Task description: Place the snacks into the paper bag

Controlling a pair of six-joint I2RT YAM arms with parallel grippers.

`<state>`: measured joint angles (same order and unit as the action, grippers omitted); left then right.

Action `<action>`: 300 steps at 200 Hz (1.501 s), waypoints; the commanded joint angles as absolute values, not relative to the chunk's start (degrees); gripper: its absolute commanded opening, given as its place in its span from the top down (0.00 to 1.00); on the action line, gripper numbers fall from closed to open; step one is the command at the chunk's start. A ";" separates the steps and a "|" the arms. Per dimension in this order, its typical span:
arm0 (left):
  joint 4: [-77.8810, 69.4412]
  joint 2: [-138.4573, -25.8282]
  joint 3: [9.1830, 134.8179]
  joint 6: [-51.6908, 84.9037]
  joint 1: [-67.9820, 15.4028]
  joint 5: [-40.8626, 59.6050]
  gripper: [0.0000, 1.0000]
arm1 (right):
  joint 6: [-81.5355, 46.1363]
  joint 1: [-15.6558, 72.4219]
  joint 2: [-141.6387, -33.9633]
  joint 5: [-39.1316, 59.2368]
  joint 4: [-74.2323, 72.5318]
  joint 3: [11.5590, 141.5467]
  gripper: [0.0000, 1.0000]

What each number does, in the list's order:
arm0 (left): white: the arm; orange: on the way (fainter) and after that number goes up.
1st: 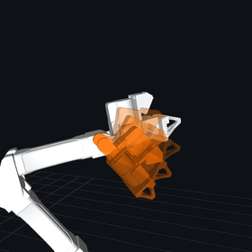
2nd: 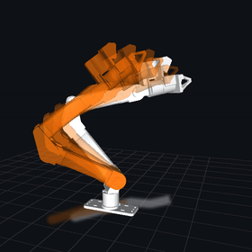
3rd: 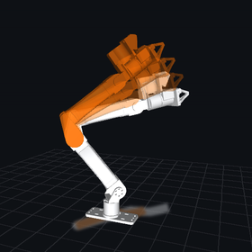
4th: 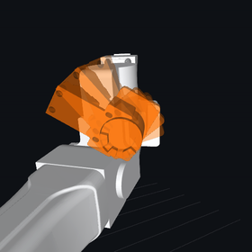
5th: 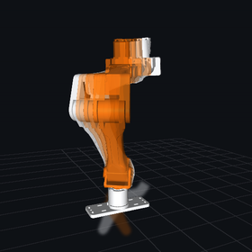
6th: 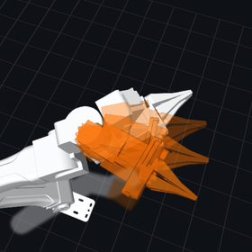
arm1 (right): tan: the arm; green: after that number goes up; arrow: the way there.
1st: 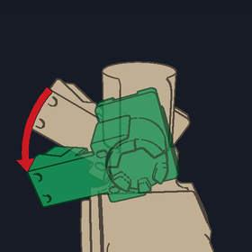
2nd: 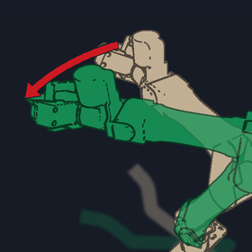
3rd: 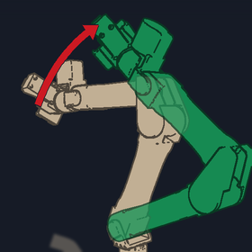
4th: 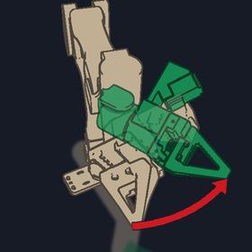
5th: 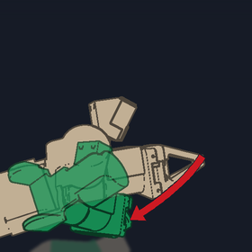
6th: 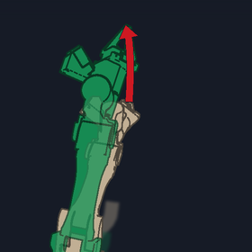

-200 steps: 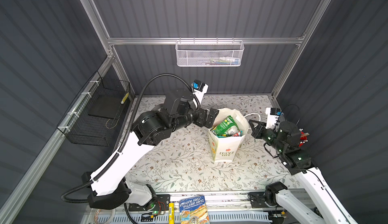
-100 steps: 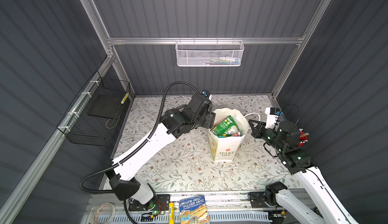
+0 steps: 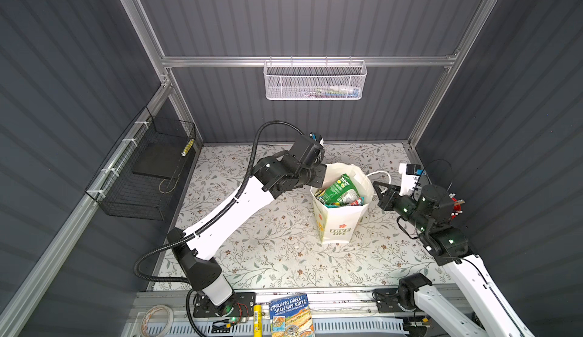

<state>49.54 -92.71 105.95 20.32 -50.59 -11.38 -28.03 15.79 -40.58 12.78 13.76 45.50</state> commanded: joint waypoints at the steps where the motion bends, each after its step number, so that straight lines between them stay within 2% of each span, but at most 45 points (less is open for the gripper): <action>1: 47.06 -89.56 101.62 19.61 -50.27 -13.22 1.00 | -27.83 15.82 -39.55 17.25 10.15 45.77 1.00; 29: 46.16 -89.71 100.55 19.42 -49.46 -19.22 1.00 | -28.51 15.81 -40.19 20.90 8.36 45.62 1.00; 79: 37.62 -90.01 97.63 21.33 -47.57 -11.77 1.00 | -32.75 16.29 -46.76 20.83 4.68 49.40 1.00; 109: 37.02 -96.65 106.57 22.27 -47.04 -7.91 1.00 | -34.32 20.53 -55.87 20.26 3.12 57.28 1.00; 127: 38.87 -100.72 116.71 21.64 -47.03 -3.17 1.00 | -32.55 25.20 -60.35 17.25 4.11 65.21 1.00; 141: 41.36 -102.44 124.55 19.83 -47.06 -3.14 1.00 | -32.06 26.40 -63.17 18.36 4.76 70.78 1.00; 156: 42.79 -101.77 127.83 18.02 -47.04 -7.91 1.00 | -31.31 26.30 -65.78 16.81 6.86 74.90 1.00; 180: 41.58 -97.91 122.85 16.41 -47.02 -13.01 1.00 | -29.56 25.73 -66.48 15.17 8.99 76.94 1.00; 216: 35.95 -90.97 108.59 17.90 -47.04 -15.35 1.00 | -30.64 23.10 -68.44 16.47 6.10 71.25 1.00; 254: 34.80 -87.55 101.76 17.73 -47.00 -20.27 1.00 | -32.21 21.18 -69.79 18.13 3.38 65.95 1.00; 275: 35.25 -88.81 101.36 17.69 -46.06 -20.09 1.00 | -32.69 21.13 -70.58 18.63 2.90 65.38 1.00; 300: 38.51 -91.84 108.98 17.37 -45.26 -19.82 1.00 | -33.87 21.27 -74.00 22.03 5.42 71.48 1.00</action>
